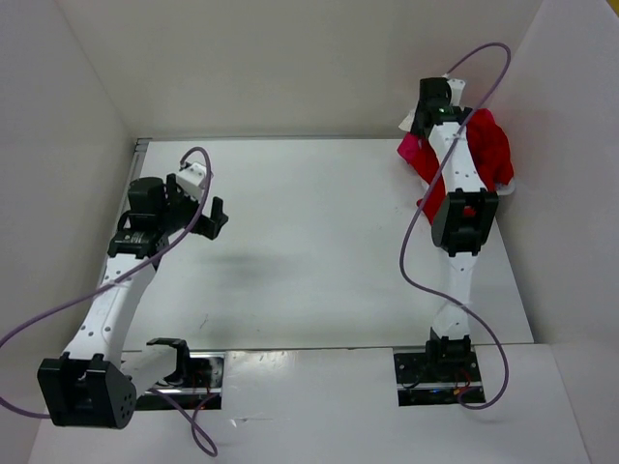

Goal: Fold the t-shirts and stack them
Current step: Grab crumpled tshirt from bin with the right arm

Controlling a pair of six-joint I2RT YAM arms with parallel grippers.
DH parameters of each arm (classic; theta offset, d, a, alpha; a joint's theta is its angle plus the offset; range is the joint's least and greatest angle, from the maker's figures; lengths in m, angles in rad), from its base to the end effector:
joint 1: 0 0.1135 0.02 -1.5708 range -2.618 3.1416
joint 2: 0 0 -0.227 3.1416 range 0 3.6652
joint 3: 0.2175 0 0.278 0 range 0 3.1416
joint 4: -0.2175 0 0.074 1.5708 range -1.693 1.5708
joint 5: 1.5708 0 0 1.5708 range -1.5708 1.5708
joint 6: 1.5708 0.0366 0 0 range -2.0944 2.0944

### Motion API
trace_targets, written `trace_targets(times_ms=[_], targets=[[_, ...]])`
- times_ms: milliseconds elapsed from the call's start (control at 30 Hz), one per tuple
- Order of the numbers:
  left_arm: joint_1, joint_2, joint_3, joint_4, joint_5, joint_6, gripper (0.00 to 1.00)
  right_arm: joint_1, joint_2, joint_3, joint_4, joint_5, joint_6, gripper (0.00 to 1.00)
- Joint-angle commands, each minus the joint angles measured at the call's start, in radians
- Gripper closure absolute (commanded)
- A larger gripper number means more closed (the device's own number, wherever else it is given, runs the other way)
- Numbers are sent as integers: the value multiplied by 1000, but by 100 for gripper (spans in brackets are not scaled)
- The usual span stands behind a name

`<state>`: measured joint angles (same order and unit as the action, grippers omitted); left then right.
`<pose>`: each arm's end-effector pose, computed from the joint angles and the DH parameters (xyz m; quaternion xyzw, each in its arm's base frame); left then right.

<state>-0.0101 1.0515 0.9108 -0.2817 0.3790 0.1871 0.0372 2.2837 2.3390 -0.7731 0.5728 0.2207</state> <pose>0.2829 -0.0164 0.2876 0.1830 0.8105 -0.1104 0.5453 0.5155 -0.0007 0.2912 0.1964 0.8590 -0.2040 0.4266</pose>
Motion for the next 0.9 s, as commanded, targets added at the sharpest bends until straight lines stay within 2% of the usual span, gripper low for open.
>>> trace_targets(times_ms=[0, 133, 167, 300, 433, 633, 867], targets=[[-2, 22, -1, -8, 11, 40, 0, -20, 59, 95, -74, -44, 43, 6], [-2, 31, -1, -8, 11, 63, 0, -43, 77, 109, -83, -44, 52, 44], [-2, 31, -10, -8, 11, 63, 0, -43, 77, 118, -92, -53, 61, 62], [-2, 31, -20, -8, 11, 87, 0, -53, 68, 131, -92, -44, 62, 100], [-2, 31, -20, -8, 11, 97, 0, -34, -10, 141, -103, -24, 62, 100], [-2, -14, -41, 1, 11, 86, 0, 12, -232, 141, -103, 50, 52, 100], [-2, -76, -50, 10, -18, 20, 0, 232, -495, 177, -38, 258, -53, 100]])
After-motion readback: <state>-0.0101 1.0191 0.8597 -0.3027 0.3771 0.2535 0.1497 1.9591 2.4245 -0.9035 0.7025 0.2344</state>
